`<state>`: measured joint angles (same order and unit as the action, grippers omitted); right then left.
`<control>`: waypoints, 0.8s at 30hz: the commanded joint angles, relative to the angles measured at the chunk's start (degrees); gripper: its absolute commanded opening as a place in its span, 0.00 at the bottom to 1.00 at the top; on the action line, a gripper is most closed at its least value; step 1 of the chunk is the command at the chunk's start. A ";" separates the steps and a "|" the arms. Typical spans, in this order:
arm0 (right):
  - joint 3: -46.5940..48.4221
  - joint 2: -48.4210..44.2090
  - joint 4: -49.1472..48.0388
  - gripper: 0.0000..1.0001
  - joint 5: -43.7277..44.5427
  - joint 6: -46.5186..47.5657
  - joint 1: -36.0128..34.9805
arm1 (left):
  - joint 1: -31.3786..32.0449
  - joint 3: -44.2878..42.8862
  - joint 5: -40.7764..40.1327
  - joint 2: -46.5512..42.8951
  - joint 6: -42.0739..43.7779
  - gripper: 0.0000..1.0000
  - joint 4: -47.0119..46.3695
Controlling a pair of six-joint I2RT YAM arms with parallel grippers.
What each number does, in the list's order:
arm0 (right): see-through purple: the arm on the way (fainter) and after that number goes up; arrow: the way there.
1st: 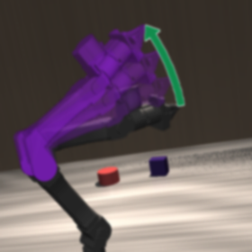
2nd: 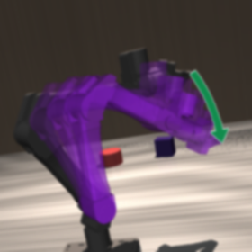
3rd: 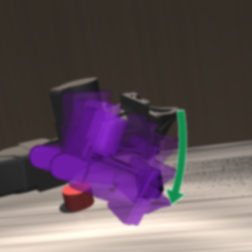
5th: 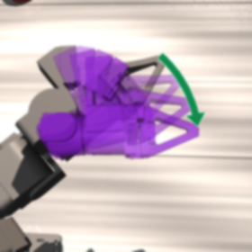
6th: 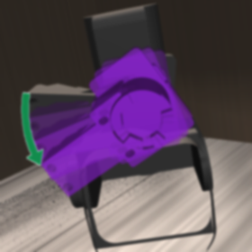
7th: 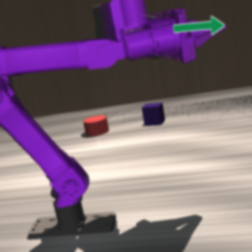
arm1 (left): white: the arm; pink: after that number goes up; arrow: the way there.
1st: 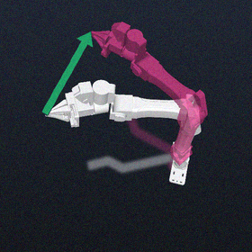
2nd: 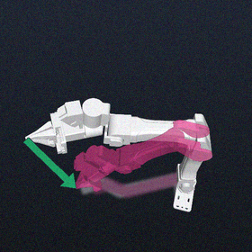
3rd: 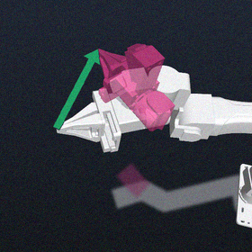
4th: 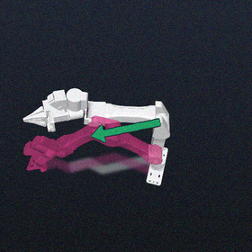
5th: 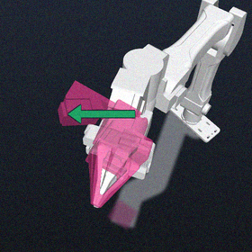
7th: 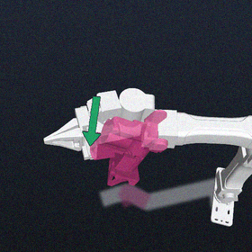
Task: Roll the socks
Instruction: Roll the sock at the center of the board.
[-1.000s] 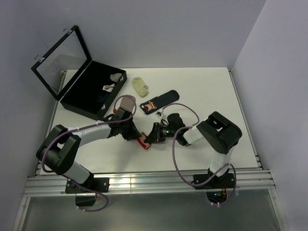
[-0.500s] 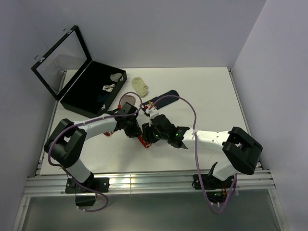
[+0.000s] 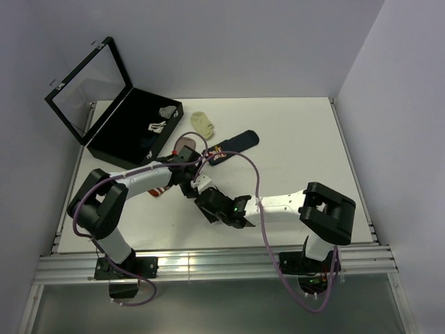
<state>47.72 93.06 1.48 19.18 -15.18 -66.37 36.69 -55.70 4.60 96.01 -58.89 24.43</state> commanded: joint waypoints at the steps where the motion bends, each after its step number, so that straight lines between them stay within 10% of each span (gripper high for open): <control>1: 2.63 2.12 0.02 0.50 5.25 1.91 -1.57 | 0.40 -0.81 -2.76 1.90 2.03 0.34 2.91; 11: -1.05 3.36 -3.49 0.00 0.00 0.60 -0.87 | 0.40 -0.90 -2.49 0.24 2.47 0.45 1.60; 24: -12.13 -1.12 -18.08 0.00 -32.79 -11.44 14.24 | -1.35 6.74 -4.34 -14.25 -2.80 0.60 -7.19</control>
<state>38.44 91.74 -14.96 -2.11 -21.98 -54.98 36.18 -51.37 1.78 86.74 -59.05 21.26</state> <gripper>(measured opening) 0.126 0.609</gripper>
